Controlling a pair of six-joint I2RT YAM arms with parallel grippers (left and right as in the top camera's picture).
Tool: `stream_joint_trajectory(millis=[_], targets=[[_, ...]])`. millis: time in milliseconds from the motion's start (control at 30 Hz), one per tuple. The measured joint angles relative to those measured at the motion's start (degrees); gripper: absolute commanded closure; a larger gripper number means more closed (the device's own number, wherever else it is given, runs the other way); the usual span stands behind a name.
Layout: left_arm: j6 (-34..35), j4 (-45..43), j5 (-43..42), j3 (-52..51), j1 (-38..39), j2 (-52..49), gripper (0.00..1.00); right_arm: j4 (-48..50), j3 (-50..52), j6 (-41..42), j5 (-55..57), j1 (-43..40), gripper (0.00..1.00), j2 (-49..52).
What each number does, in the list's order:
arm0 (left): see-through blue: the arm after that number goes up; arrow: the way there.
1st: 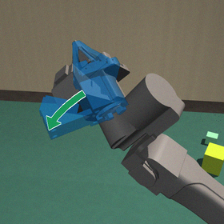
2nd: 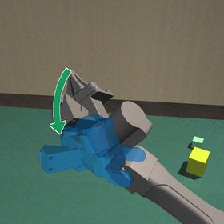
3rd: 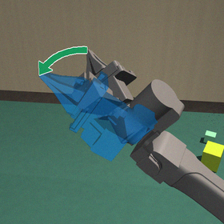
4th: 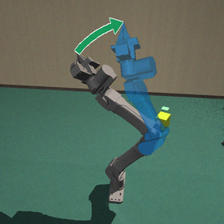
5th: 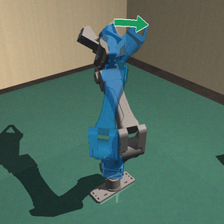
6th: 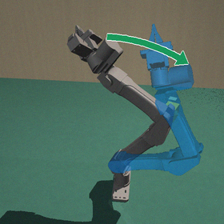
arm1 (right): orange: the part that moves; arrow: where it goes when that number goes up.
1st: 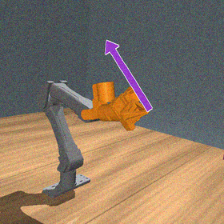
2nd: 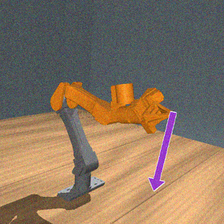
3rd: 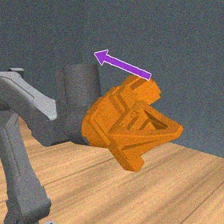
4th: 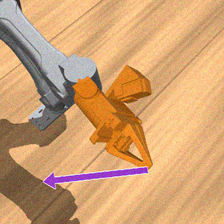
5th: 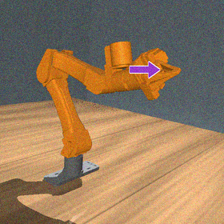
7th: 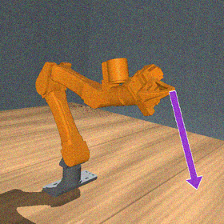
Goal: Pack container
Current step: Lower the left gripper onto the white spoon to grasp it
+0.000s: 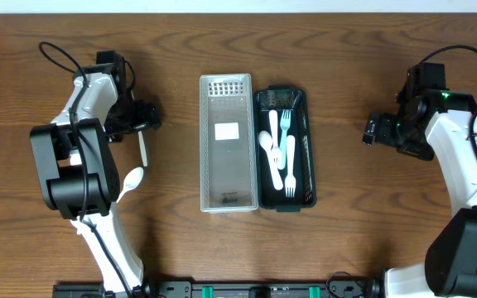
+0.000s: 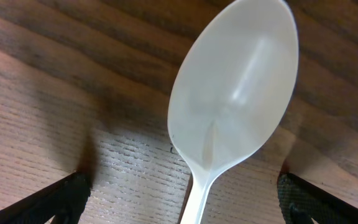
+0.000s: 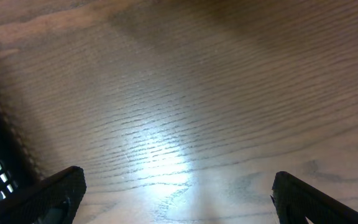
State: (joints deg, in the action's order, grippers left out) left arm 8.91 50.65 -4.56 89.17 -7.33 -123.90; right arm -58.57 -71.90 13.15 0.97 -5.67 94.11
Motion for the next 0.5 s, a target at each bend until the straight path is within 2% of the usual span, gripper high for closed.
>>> stream_joint_trajectory(millis=[67,167,333,500], targets=[[-0.1,0.5,0.0,0.0,0.0,0.0,0.09,-0.1,0.0,0.0,0.1,0.0,0.01,0.0],[-0.1,1.8,-0.2,0.0,0.0,0.0,0.23,-0.1,0.0,0.0,0.3,0.0,0.01,0.0],[-0.1,2.7,-0.5,0.0,0.0,-0.1,0.62,0.0,0.0,0.0,1.0,0.0,0.01,0.0],[-0.1,2.7,-0.6,0.0,0.0,-0.1,0.72,0.0,0.0,0.0,1.3,0.0,0.01,0.0]])
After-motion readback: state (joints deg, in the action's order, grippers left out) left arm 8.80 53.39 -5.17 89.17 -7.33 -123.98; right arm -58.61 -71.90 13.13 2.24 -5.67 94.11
